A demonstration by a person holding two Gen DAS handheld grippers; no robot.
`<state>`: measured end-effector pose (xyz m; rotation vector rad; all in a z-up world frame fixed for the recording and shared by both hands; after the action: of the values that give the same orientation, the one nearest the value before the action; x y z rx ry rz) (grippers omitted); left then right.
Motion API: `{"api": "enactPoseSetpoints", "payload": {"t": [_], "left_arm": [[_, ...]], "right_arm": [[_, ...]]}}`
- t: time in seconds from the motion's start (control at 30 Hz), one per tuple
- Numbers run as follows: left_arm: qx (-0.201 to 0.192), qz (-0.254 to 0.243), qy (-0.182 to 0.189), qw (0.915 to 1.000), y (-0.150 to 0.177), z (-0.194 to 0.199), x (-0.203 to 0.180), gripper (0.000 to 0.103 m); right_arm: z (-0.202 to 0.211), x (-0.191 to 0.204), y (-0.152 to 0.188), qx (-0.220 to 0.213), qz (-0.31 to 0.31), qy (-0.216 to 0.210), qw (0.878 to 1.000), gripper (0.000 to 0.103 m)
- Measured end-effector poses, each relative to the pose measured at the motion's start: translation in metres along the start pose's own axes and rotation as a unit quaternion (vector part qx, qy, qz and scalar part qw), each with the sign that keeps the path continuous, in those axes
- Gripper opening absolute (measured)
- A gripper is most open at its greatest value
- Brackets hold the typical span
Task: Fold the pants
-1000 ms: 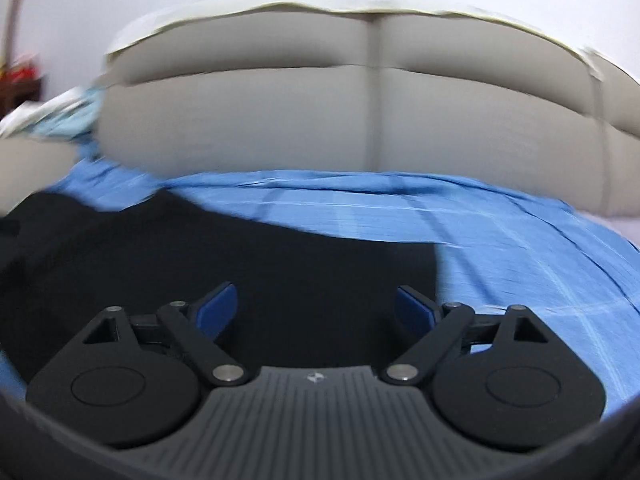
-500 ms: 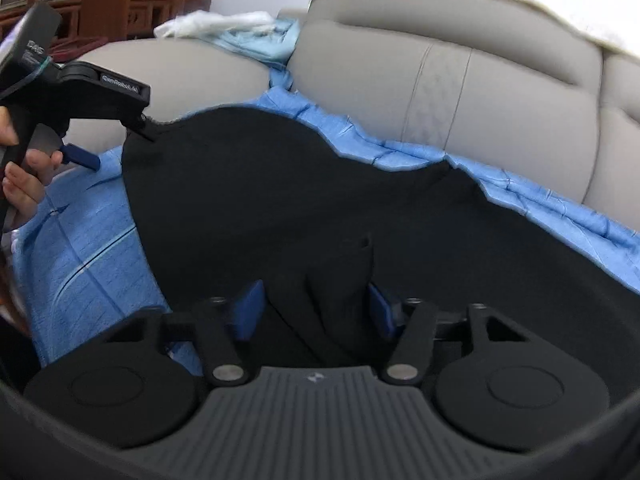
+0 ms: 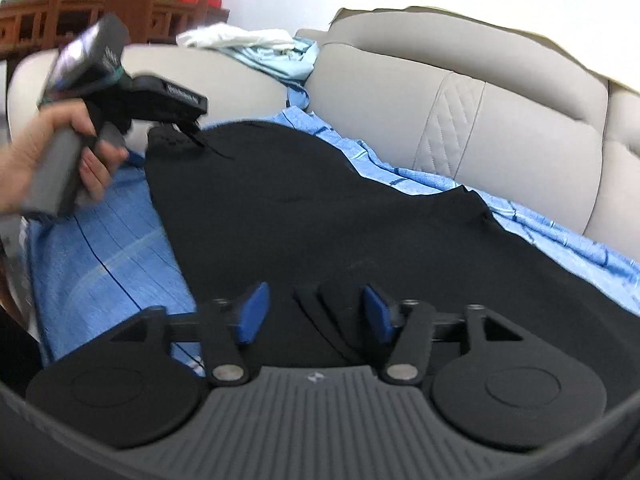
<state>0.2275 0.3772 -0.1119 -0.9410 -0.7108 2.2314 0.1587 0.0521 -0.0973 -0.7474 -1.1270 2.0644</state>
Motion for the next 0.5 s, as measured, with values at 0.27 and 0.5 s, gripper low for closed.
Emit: {"api": "enactPoseSetpoints", "payload": {"t": [0.27, 0.5], "left_arm": [[-0.021, -0.027, 0.018, 0.9993, 0.007, -0.007, -0.007, 0.102], [-0.021, -0.055, 0.008, 0.9982, 0.012, -0.008, -0.015, 0.100]], "right_arm": [[0.027, -0.010, -0.018, -0.057, -0.003, 0.045, 0.997, 0.087], [0.029, -0.034, -0.013, -0.041, -0.044, 0.079, 0.995, 0.088]]}}
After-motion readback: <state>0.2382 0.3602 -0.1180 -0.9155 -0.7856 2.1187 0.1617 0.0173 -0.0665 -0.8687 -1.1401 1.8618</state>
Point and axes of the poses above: each gripper's, at about its wrist camera, not at the fingertips, and z roughly against the way its jaws point, x to its left, y to its underside, the point moved 4 cm from there along -z, roughly the way its jaws point, and after that the axes turned 1 degree about -x, right-handed, at the moved point
